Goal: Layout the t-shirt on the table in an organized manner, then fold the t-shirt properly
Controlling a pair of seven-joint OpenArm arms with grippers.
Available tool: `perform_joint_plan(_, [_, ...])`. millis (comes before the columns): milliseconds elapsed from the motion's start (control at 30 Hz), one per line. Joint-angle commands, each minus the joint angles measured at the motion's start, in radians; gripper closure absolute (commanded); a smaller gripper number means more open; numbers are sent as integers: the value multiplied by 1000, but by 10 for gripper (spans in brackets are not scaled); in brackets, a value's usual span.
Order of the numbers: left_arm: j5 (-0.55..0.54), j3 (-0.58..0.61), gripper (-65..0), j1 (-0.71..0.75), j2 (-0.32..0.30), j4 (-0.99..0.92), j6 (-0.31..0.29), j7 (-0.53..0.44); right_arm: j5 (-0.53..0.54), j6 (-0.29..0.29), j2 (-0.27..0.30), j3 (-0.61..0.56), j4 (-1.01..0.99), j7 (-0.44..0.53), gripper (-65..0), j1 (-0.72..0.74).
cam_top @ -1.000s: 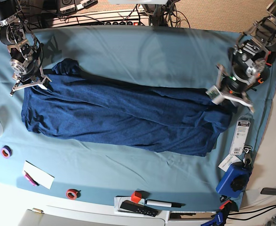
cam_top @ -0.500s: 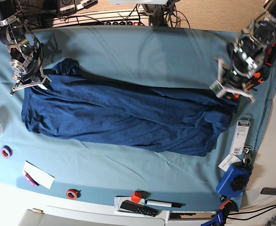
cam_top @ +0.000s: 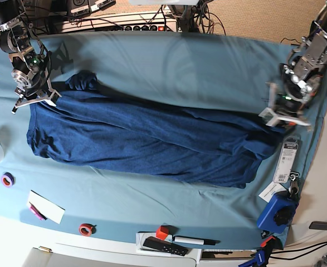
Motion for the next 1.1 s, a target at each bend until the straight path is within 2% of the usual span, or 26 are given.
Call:
perform_joint_plan(0, [-19,-3,0,14,-44,-24,-29,108,-1,-2,23,6,6,-9,0,9])
perform_joint_plan(167, [-21,-3,0,13,-86,-24,-2,114,-1,-2,23,6,6,-9,0,9])
perform_joint_plan(367, [-22,-3,0,11,-77,22,1,101,-1,-2,23,6,6,-9,0,9])
perform_joint_plan(500, [-8,-3,0,11,-79,115,31,103,-1,-2,23,6,6,-8,0,9])
perform_joint_plan(533, [-2,-3,0,11,-79,140,23,103,-1,-2,23,6,6,-9,0,8])
perform_joint_plan(667, [35,-3,0,11,-81,249,-76,124,-1,-2,23,6,6,-9,0,8])
perform_joint_plan(767, [73,-5,-86,11,-84,336,-82,143,-1,-2,23,6,6,-8,0,8])
perform_joint_plan(867, [121,-8,-218,8,-84,393,-86,168,0,-2,23,6,6,-9,0,8])
perform_joint_plan(933, [159,-8,-322,9,-84,408,-154,186,0,-2,23,6,6,-8,0,8])
perform_joint_plan(967, [159,-8,-345,9,-84,407,-195,195,0,-2,23,6,6,-8,0,8])
perform_joint_plan(1033, [154,-8,-348,15,-84,402,-257,203,0,-2,23,6,6,-8,0,8])
perform_joint_plan(1067, [146,-8,-348,17,-84,400,-268,203,0,-2,23,6,6,-8,0,9])
